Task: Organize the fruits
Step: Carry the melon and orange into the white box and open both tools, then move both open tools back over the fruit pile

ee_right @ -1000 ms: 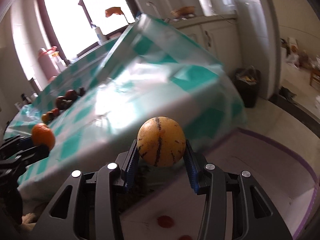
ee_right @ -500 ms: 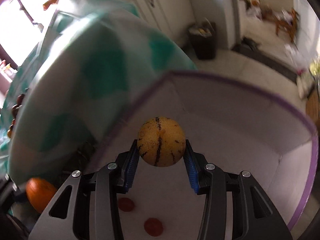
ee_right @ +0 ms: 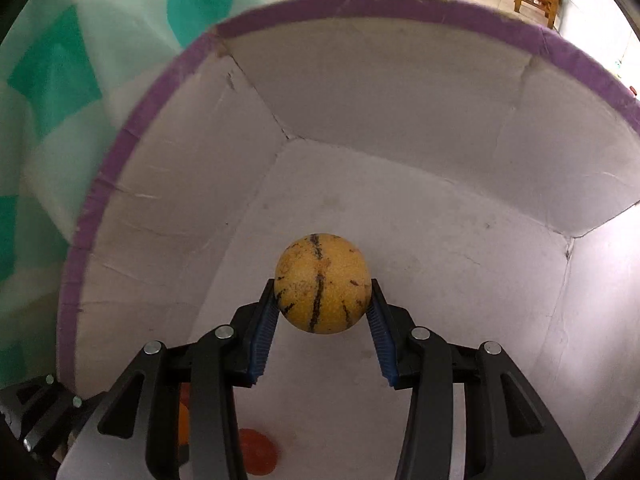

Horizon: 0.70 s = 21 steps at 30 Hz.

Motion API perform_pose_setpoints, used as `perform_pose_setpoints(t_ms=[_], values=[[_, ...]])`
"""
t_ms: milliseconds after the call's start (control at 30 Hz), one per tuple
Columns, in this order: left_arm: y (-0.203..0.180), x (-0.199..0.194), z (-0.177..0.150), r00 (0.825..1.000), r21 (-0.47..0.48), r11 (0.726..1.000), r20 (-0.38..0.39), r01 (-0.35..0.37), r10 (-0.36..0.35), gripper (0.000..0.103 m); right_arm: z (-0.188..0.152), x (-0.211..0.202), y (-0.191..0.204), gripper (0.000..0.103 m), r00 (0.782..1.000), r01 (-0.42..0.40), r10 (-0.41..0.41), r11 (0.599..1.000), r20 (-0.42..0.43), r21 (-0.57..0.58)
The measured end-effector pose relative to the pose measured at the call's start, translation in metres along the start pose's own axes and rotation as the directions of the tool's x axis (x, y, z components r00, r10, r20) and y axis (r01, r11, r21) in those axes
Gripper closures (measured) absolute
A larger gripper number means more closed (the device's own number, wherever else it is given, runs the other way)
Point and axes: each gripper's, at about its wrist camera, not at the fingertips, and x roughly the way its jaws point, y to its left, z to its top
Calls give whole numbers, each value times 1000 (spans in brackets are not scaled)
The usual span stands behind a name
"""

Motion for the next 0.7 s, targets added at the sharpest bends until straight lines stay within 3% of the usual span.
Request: perform_pose_setpoints(t_ms=[200,300,367,400,500,567,700], values=[[-8,-3,-4,999,46,998,41,-39,37,60,1,0,6,58,1000,17,-17,1000,14,-5],[-9,-19,-8,992,51,997,115,-56,50,43,-2,-6,6,55,999,21,-22,1000,34,15],[-16,-34,-11,980,60,994,185,-92,79,30,-3,-13,10,43,998,17,-18,1000,56,17],[-17,-41,-14,972,67,991,215,-113,96,28,-2,-18,11,40,997,23,-24,1000,73,15],[-19,-70,-22,931,80,978,329,-194,158,27,0,-38,22,40,987,26,-24,1000,157,-8],[-14,-96,-31,888,47,970,415,-239,198,23,1,-55,25,40,975,11,-12,1000,223,5],[22,-154,-53,778,-124,951,549,-284,304,15,11,-99,34,40,932,-34,34,999,361,-7]])
